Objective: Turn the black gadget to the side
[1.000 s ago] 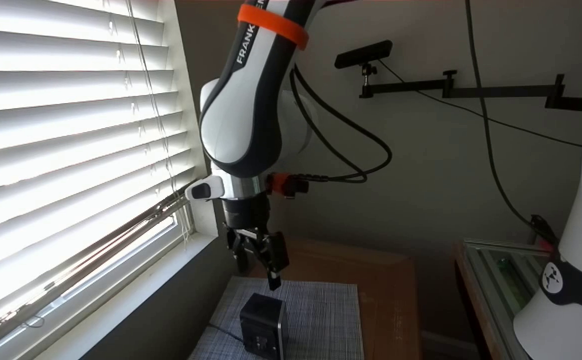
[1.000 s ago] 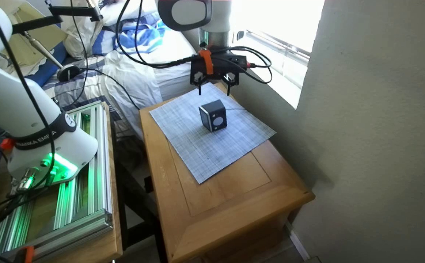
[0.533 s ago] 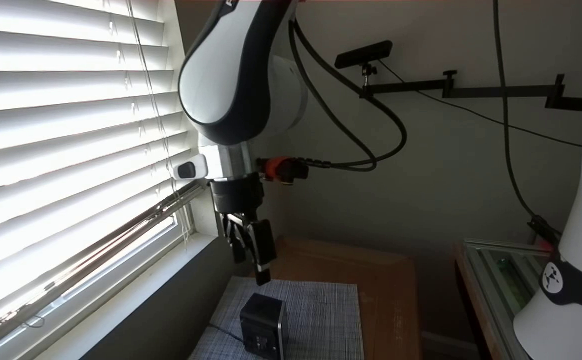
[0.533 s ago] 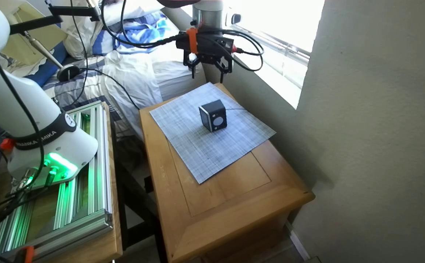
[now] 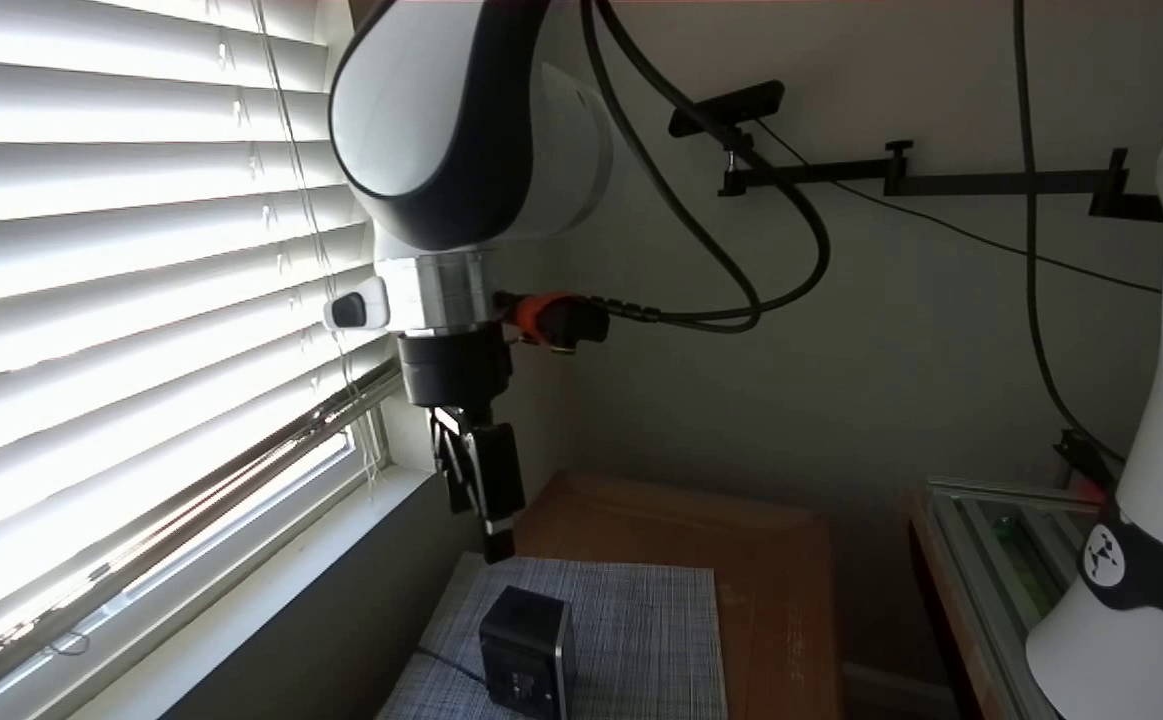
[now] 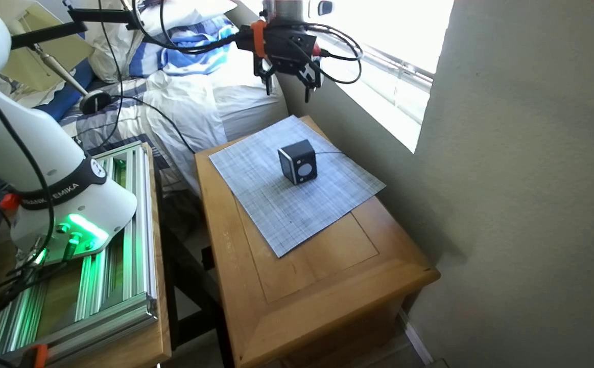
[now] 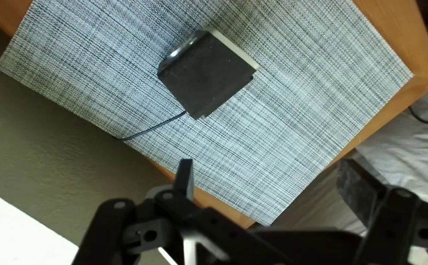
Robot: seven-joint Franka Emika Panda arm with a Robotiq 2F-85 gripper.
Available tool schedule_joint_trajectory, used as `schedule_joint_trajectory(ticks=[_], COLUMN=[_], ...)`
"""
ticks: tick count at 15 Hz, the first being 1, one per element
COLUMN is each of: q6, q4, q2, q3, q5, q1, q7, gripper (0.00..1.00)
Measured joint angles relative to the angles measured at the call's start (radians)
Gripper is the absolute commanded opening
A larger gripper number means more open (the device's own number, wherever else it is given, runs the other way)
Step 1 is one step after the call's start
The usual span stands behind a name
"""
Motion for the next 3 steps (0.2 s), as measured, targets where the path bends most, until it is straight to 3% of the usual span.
schedule_joint_trajectory(ticks=[3], q6=[0.0], q4=[-0.001], q2=[-0.002], q3=[-0.002], q5=[0.0], q1=[0.001], q7=[0.001], gripper=[1.0])
